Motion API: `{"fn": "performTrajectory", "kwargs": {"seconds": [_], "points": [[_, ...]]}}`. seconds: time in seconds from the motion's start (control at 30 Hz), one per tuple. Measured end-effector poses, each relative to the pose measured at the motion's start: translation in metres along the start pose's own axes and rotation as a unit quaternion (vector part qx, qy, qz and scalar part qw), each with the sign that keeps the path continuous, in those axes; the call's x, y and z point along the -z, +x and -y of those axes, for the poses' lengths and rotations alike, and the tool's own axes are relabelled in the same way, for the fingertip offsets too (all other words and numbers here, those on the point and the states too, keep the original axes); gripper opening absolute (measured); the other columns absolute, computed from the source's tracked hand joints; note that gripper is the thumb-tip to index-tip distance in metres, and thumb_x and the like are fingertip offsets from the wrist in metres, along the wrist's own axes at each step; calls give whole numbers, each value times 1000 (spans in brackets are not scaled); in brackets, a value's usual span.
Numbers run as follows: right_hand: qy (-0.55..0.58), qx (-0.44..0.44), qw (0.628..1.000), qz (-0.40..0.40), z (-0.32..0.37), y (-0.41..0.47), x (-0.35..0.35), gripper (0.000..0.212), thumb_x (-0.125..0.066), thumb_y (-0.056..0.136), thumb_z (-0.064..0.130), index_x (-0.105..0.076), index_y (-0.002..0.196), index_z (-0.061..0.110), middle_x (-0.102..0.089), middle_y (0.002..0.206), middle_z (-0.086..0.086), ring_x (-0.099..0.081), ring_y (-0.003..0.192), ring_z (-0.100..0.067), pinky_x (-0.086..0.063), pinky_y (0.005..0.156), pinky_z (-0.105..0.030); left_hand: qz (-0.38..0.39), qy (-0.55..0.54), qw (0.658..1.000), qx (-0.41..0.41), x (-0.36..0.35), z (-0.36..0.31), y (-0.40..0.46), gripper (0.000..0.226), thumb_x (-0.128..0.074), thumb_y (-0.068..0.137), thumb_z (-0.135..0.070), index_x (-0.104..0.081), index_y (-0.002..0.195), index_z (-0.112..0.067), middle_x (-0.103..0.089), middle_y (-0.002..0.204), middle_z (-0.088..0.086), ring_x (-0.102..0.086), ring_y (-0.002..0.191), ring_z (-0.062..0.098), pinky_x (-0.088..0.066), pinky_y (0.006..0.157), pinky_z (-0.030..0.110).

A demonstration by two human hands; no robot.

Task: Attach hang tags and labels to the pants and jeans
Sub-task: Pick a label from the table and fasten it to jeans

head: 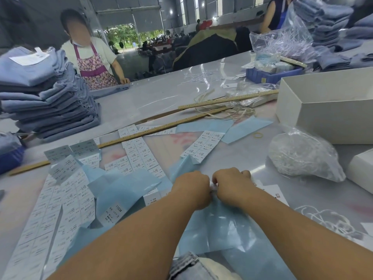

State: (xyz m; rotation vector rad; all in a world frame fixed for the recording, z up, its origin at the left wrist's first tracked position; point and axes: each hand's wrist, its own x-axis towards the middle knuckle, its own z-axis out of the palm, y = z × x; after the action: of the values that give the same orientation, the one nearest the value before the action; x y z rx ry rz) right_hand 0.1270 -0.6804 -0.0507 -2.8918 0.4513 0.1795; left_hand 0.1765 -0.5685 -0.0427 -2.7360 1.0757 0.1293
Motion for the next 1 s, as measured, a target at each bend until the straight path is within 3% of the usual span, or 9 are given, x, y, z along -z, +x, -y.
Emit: {"fn": "performTrajectory", "kwargs": {"seconds": [0.13,0.27,0.47,0.6,0.7,0.8,1.0], "points": [[7,-12,1000,14,0,0,6,9,-50,86,22,-53,93,26,-49,93,2,-46,103,-22,-31,97,-42,-24,11,1000,-12,1,1,-2,3,-52,94,-20,-52,91,-18,-53,89,2,-53,75,24,-36,59,32],[44,-26,999,-12,0,1,9,19,-50,82,16,-58,97,26,-59,99,2,-51,103,-23,-33,93,-39,-43,-51,998,18,2,5,1,11,-48,92,-17,-43,83,-21,-38,71,-5,-47,70,21,-35,58,31],[128,11,983,-133,0,-4,8,13,-51,89,20,-63,93,23,-63,99,2,-48,97,-21,-39,84,-34,-108,-132,985,25,7,5,0,17,-49,93,-39,-47,94,-22,-55,98,-1,-53,87,22,-39,67,32],[267,25,951,-151,4,-9,12,14,-49,93,18,-54,81,22,-65,86,-1,-58,83,-24,-49,82,-41,-208,-79,975,-21,12,7,-2,32,-55,88,-45,-50,106,-20,-51,102,0,-40,84,17,-34,73,30],[346,23,921,-175,4,-10,12,17,-51,95,17,-56,80,23,-63,82,2,-60,77,-19,-52,72,-34,-259,-51,963,-55,15,5,0,26,-53,90,-40,-54,108,-21,-53,102,0,-39,83,17,-33,75,30],[369,14,908,-196,1,-10,8,17,-54,95,18,-61,81,22,-63,78,8,-59,74,-11,-46,64,-23,-238,-60,967,-68,15,5,0,33,-49,94,-44,-56,116,-21,-56,108,1,-50,94,21,-38,81,32],[506,17,854,-123,-5,-13,9,24,-58,96,13,-68,75,20,-66,72,1,-57,68,-13,-46,64,-23,-118,-147,979,-72,16,17,-3,40,-40,98,-53,-53,119,-22,-58,115,2,-53,108,22,-46,88,37]]}}
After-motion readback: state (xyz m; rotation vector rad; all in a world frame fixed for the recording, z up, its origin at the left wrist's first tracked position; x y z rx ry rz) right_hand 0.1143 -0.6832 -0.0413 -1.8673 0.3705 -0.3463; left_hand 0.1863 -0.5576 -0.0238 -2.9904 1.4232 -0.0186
